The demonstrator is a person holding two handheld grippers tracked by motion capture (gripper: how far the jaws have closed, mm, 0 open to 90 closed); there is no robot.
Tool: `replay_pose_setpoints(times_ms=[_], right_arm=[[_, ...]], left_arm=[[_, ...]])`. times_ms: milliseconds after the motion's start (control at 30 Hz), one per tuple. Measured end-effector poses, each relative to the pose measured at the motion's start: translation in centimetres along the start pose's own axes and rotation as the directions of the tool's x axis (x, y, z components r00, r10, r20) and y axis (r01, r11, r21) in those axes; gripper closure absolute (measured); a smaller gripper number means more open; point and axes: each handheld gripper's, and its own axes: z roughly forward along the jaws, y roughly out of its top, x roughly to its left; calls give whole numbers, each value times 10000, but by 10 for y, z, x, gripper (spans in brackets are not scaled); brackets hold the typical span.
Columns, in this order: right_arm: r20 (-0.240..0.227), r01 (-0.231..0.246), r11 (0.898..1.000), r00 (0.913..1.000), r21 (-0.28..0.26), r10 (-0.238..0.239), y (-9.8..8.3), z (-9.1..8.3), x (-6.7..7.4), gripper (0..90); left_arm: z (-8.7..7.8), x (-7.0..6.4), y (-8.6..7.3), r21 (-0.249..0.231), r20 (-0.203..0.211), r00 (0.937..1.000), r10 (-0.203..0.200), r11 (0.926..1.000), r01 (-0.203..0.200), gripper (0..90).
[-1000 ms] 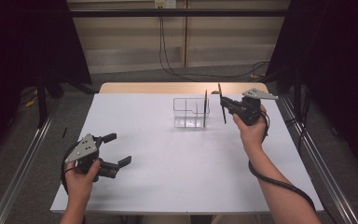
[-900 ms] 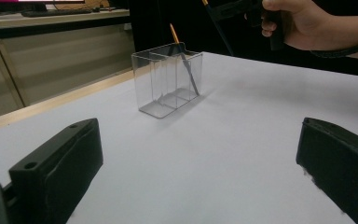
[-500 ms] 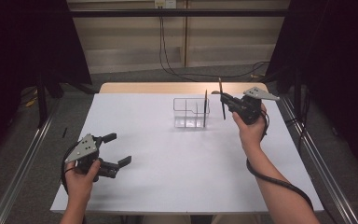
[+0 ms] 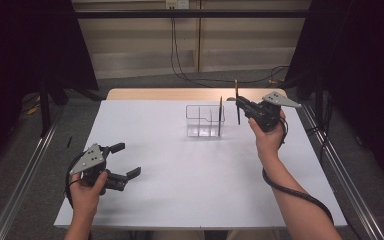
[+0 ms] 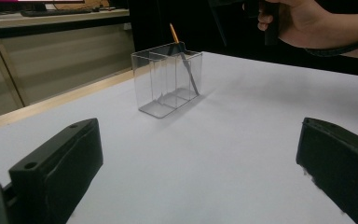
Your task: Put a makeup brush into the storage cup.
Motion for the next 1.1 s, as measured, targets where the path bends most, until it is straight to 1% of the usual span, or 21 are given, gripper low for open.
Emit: replay_pose_setpoints(times_ms=[333, 600, 933, 1100], right_arm=[[25, 12, 10000, 10000, -98, -12, 1, 3, 1, 834], [7, 144, 9999, 9999, 21, -144, 4, 7, 1, 835], [-12, 210, 9998, 9998, -28, -210, 10, 13, 3, 834], [-89, 273, 9996, 9996, -72, -274, 13, 18, 6, 835]], left_arm=[[0, 0, 0, -32, 30, 10000, -20, 10000, 20, 4], [0, 1, -1, -10, 31, 10000, -18, 10000, 18, 4], [-1, 1, -1, -8, 38, 10000, -44, 10000, 44, 4], [-2, 1, -1, -71, 4, 10000, -78, 9999, 78, 4]])
